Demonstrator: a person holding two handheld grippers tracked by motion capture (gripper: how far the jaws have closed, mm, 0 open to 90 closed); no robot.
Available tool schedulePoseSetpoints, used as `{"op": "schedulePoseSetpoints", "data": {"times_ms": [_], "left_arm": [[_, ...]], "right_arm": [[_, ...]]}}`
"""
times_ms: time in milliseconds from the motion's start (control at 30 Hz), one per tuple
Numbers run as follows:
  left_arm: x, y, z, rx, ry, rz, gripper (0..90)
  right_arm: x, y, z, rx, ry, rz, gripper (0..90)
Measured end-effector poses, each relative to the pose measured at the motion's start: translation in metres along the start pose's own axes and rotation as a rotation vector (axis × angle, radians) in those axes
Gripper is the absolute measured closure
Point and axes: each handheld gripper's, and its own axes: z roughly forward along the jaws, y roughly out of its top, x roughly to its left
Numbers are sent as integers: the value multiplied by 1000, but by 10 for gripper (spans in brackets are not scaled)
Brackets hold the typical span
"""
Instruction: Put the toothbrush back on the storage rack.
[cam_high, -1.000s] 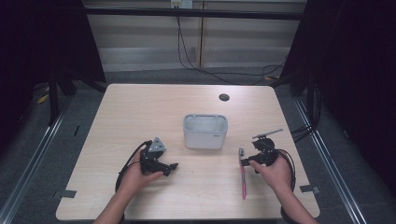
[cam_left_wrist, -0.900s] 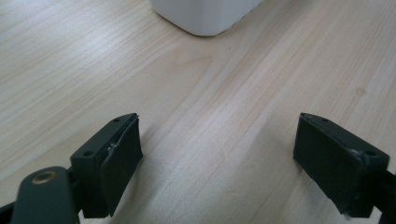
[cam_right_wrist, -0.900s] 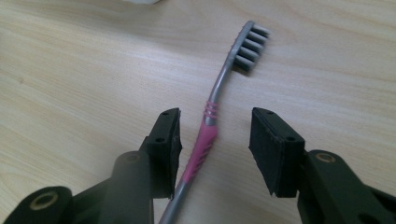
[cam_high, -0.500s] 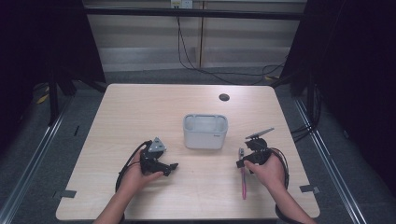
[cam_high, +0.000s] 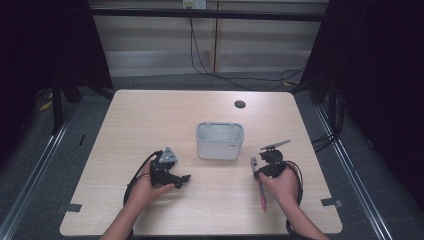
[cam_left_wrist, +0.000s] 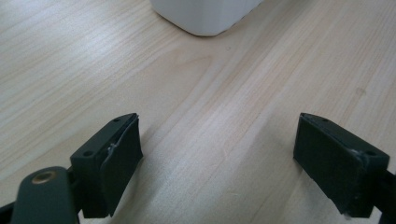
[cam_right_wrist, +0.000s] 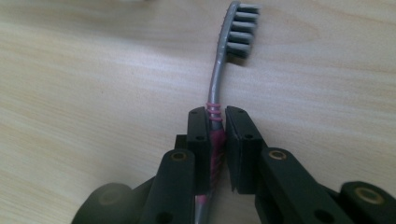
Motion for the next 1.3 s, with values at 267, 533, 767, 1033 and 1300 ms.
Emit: {"op": "schedulePoseSetpoints", "data": {"times_ms": [267, 533, 767, 1033, 1300], "left_arm": [[0, 0, 0, 0, 0, 0, 148], [0, 0, 0, 0, 0, 1, 148], [0, 0, 0, 0, 0, 1, 148], [0, 0, 0, 0, 0, 0, 148], [0, 0, 0, 0, 0, 0, 148]], "right_arm": [[-11, 6, -19, -173, 86, 50, 811], [-13, 10, -39, -323, 119, 19, 811], [-11, 16, -48, -391, 132, 9, 811], [-6, 26, -57, -448, 152, -14, 811], [-1, 37, -66, -506, 149, -39, 810]]}}
